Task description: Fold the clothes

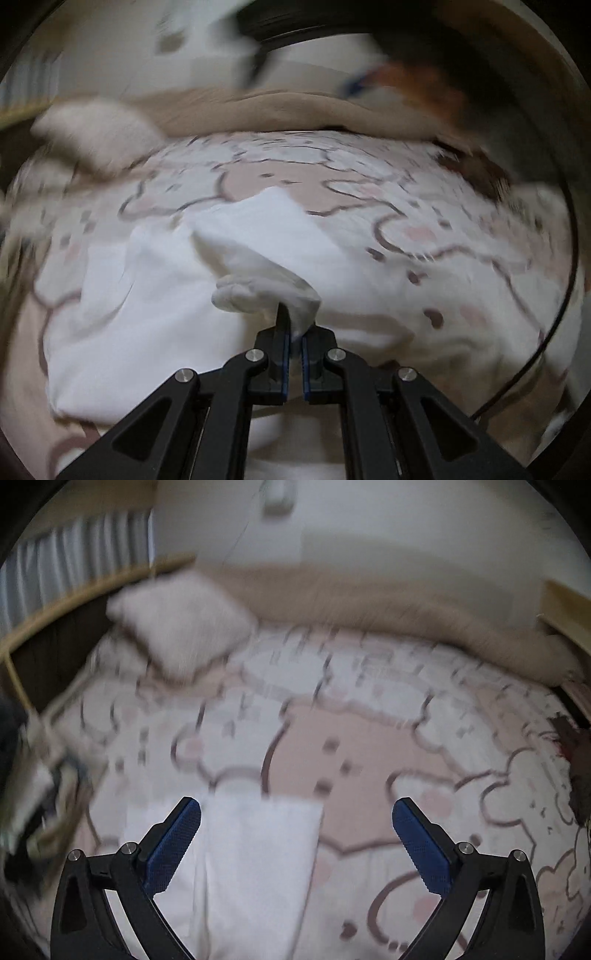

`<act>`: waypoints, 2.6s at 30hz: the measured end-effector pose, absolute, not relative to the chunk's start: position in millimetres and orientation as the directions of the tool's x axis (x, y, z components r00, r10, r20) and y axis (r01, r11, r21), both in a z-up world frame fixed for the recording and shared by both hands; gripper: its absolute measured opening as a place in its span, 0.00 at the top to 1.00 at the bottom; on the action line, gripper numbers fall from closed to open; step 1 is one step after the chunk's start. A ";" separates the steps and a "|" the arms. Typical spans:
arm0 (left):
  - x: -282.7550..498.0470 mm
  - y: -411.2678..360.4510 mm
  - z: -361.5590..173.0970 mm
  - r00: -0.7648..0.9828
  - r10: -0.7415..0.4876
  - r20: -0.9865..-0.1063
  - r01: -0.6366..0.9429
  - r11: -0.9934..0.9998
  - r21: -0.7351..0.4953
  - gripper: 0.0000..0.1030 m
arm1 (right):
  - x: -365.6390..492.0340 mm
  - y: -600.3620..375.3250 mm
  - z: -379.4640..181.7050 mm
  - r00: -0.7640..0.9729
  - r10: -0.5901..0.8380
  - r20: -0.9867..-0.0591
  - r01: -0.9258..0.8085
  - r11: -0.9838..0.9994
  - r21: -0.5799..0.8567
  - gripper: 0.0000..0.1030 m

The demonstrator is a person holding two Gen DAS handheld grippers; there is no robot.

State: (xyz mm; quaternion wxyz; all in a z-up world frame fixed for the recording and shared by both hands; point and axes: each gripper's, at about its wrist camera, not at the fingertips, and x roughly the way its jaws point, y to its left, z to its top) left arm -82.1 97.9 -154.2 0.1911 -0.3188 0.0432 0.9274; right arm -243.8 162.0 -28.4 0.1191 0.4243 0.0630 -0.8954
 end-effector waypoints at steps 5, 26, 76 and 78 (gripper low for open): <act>-71.6 158.4 -166.3 -0.721 0.260 -0.642 -0.514 -0.823 0.244 0.95 | -261.7 131.8 -70.2 -0.423 -0.113 -0.899 0.393 -0.917 -0.069 0.15; -70.5 131.7 -156.9 -0.737 0.335 -0.587 -0.480 -0.871 0.104 0.94 | -288.6 226.8 -157.5 -0.082 -0.525 -0.847 -0.049 -0.847 0.530 0.16; -58.1 -30.7 -143.9 -0.771 0.298 -0.563 -0.146 -0.943 -0.300 0.94 | -289.4 6.3 -139.1 -0.129 -0.121 -0.984 0.448 -0.892 0.051 0.88; -60.8 -38.1 -150.7 -0.760 0.293 -0.580 -0.120 -0.940 -0.318 0.94 | -291.5 4.9 -142.3 -0.120 -0.136 -0.984 0.436 -0.897 0.071 0.88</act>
